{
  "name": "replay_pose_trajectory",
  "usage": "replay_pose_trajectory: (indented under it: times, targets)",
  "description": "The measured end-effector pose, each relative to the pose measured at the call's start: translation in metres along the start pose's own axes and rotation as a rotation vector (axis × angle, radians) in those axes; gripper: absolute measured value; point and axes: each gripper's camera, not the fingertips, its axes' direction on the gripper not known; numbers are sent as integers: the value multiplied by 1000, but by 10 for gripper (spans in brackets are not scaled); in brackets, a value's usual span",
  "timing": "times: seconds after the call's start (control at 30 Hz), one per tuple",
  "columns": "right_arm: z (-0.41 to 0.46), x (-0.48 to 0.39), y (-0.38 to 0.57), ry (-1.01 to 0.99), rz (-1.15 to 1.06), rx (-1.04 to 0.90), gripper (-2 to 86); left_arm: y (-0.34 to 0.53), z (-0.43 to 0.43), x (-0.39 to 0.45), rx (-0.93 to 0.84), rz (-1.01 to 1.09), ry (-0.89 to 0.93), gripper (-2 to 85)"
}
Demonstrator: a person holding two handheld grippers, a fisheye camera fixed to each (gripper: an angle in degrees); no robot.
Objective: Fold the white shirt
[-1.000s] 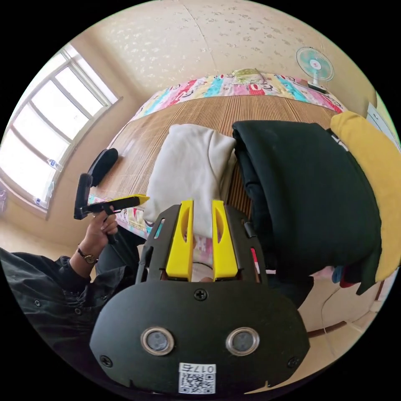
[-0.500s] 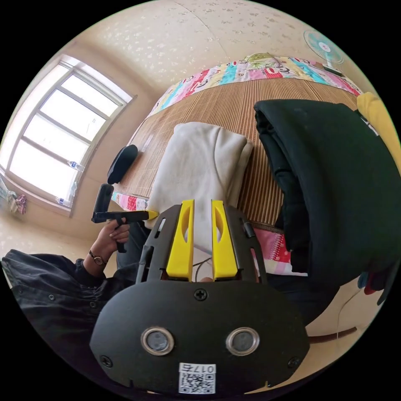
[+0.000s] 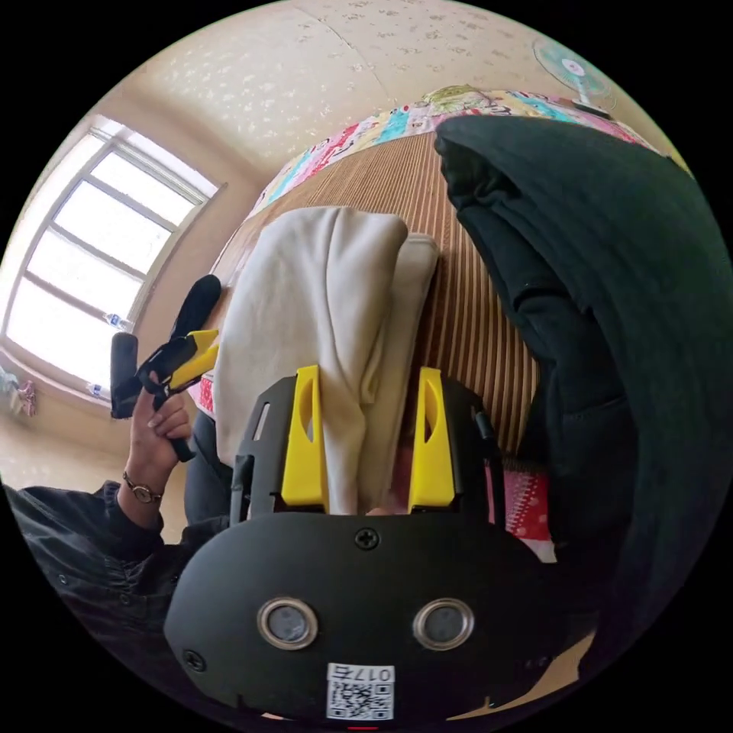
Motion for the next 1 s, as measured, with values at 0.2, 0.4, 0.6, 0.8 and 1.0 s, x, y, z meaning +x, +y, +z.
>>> replay_pose_trajectory:
  times: [0.2, 0.4, 0.6, 0.8, 1.0]
  targets:
    - [-20, 37, -11, -119, 4, -62, 161, 16, 2, -27, -20, -162, 143, 183]
    - [-38, 79, -17, -241, -3, -87, 143, 21, -15, -29, -124, -60, 233, 185]
    - [-62, 113, -19, -268, 2, -61, 143, 30, 4, -14, -243, -9, 274, 172]
    - [-90, 162, -17, -450, 16, -82, 130, 34, -22, 20, -185, 31, 195, 141]
    - [-109, 158, -20, -601, -47, -60, 123, 31, -80, 57, -30, 105, 126, 128]
